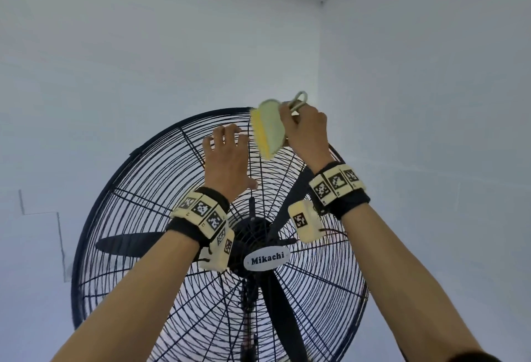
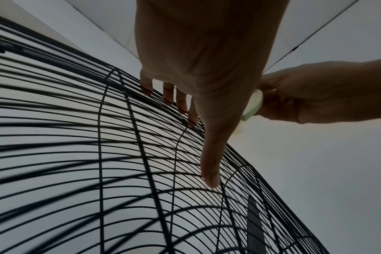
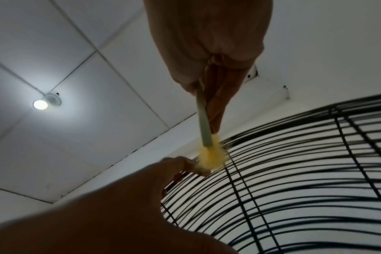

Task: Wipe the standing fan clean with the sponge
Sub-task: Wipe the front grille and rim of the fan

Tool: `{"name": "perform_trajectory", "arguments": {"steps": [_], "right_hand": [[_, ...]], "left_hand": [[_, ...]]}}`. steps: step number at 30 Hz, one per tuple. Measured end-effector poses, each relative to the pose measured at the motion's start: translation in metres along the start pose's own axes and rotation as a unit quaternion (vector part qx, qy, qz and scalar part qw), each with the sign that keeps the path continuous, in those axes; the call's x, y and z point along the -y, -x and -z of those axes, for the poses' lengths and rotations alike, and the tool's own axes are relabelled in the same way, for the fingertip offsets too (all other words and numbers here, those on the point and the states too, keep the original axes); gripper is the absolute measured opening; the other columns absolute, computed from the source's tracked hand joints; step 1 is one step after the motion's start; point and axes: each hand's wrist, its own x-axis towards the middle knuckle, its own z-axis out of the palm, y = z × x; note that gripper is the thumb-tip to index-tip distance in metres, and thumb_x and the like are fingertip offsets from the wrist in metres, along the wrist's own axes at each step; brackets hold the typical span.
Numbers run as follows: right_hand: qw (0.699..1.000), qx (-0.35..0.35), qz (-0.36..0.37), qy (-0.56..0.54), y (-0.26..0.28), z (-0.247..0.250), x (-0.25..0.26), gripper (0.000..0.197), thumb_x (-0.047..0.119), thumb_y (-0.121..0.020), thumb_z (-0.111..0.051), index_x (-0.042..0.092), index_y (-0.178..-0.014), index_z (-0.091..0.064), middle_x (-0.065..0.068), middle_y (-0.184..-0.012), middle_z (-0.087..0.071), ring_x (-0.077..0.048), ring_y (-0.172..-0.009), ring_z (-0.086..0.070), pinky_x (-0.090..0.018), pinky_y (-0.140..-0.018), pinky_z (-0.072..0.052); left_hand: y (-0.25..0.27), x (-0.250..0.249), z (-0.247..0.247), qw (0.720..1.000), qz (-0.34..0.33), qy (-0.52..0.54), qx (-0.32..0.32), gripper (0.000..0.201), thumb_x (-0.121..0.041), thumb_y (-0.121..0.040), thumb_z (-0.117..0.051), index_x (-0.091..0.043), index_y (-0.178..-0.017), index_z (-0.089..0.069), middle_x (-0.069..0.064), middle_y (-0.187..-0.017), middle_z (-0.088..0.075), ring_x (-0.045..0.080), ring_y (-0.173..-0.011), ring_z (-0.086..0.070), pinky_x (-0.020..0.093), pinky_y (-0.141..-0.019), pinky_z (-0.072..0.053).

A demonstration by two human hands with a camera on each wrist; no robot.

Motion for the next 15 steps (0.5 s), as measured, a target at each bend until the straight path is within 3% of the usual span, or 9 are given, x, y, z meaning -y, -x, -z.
{"name": "perform_trajectory", "arguments": {"steps": [3, 5, 8, 11, 13, 15], "right_hand": [[0.994, -0.015, -0.037, 0.104, -0.001, 0.001, -0.010, 0.041, 0.036, -0.108, -0.044, 0.002, -0.104, -0.066, -0.015, -0.091, -0.070, -0.030, -0.083, -0.058, -0.030, -0.073, -0.037], [0.984, -0.028, -0.055, 0.169, -0.003, 0.011, -0.021, 0.042, 0.035, -0.109, -0.041, 0.001, -0.111, -0.065, -0.022, -0.102, -0.067, -0.034, -0.094, -0.058, -0.034, -0.072, -0.040], [0.976, -0.050, -0.076, 0.198, -0.012, 0.026, -0.032, 0.042, 0.035, -0.108, -0.041, 0.000, -0.108, -0.065, -0.022, -0.104, -0.066, -0.036, -0.097, -0.060, -0.036, -0.070, -0.040], [0.967, -0.048, -0.084, 0.236, -0.021, 0.028, -0.029, 0.041, 0.032, -0.109, -0.039, 0.000, -0.118, -0.062, -0.024, -0.115, -0.063, -0.039, -0.107, -0.059, -0.036, -0.075, -0.037], [0.959, -0.011, -0.049, 0.279, -0.025, 0.019, -0.023, 0.040, 0.030, -0.111, -0.036, 0.001, -0.123, -0.060, -0.022, -0.118, -0.063, -0.037, -0.108, -0.059, -0.034, -0.075, -0.035], [0.951, 0.024, 0.009, 0.308, -0.030, 0.003, -0.014, 0.042, 0.031, -0.112, -0.035, 0.001, -0.123, -0.062, -0.020, -0.114, -0.065, -0.035, -0.104, -0.061, -0.033, -0.072, -0.036]], "left_hand": [[0.000, 0.003, 0.000, 1.000, -0.002, -0.006, 0.005, 0.107, -0.064, -0.061, -0.089, -0.020, -0.146, -0.041, 0.004, -0.154, -0.027, 0.034, -0.146, -0.023, 0.055, -0.119, -0.025], [-0.001, 0.004, 0.002, 1.000, -0.009, -0.013, 0.012, 0.105, -0.064, -0.063, -0.087, -0.019, -0.146, -0.041, 0.006, -0.154, -0.027, 0.034, -0.145, -0.024, 0.055, -0.118, -0.027], [-0.005, 0.009, 0.006, 0.999, -0.040, -0.011, -0.003, 0.088, -0.063, -0.075, -0.080, -0.020, -0.144, -0.046, 0.006, -0.152, -0.033, 0.032, -0.141, -0.030, 0.053, -0.114, -0.034], [-0.008, 0.024, 0.009, 0.991, -0.050, 0.072, -0.103, 0.061, -0.053, -0.083, -0.076, -0.021, -0.133, -0.060, 0.006, -0.142, -0.046, 0.030, -0.132, -0.040, 0.049, -0.106, -0.040], [-0.009, 0.040, 0.008, 0.984, -0.021, 0.067, -0.161, 0.059, -0.052, -0.085, -0.075, -0.022, -0.133, -0.060, 0.007, -0.143, -0.048, 0.032, -0.130, -0.041, 0.050, -0.103, -0.036], [-0.012, 0.056, 0.005, 0.984, 0.023, 0.051, -0.168, 0.070, -0.063, -0.085, -0.069, -0.022, -0.140, -0.056, 0.009, -0.148, -0.045, 0.035, -0.135, -0.038, 0.054, -0.106, -0.032]]}}
